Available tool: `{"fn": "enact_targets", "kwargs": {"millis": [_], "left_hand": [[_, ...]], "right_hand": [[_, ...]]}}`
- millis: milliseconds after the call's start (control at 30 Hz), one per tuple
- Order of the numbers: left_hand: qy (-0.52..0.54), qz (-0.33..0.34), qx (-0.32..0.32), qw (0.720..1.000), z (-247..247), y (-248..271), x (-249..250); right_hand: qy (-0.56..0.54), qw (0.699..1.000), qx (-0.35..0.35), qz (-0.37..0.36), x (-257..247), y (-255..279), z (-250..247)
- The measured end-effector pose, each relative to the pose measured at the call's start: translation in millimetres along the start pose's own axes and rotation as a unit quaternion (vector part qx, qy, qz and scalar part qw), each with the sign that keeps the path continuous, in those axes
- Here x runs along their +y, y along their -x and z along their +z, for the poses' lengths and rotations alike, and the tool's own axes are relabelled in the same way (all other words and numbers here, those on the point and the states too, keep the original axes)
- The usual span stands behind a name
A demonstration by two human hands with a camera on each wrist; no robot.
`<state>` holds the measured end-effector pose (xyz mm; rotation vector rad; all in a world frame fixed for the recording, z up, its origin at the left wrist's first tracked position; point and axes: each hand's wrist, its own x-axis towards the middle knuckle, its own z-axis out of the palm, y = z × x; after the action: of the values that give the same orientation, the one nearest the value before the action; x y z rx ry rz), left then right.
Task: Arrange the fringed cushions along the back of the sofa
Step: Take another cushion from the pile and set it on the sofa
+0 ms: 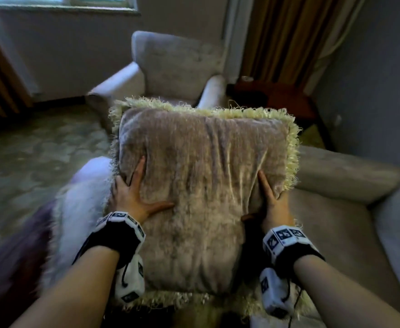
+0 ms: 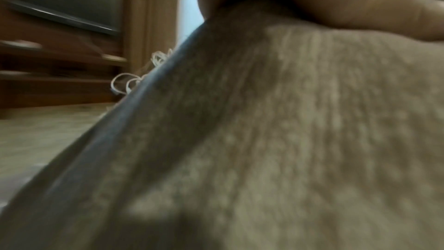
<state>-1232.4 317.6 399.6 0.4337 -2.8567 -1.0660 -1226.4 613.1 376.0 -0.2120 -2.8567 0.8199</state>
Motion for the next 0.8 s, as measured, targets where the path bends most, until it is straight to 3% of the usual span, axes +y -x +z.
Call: {"fn": "enact_targets", "kwargs": {"millis": [200, 433, 633, 800], "left_hand": [[-0.014, 0.118, -0.102, 0.988, 154.6, 15.0, 163.3], [-0.016, 0.278, -0.242, 0.930, 322.1, 93.9, 332.5], [-0.012, 0.382, -0.361, 0.851, 416.0, 186.1, 412.0], [-0.047, 0.447, -0.442, 0.777, 471.5, 254.6, 428.3]], "right_hand": [[0.009, 0.986, 0.053, 0.159, 167.6, 6.6, -111.5], [0.004, 0.922, 0.138, 0.362, 339.7, 77.1, -212.7], [-0.014, 0.836, 0.244, 0.492, 415.8, 185.2, -239.5], [0.006, 0.750, 0.295, 0.593, 442.5, 262.1, -215.7]]}}
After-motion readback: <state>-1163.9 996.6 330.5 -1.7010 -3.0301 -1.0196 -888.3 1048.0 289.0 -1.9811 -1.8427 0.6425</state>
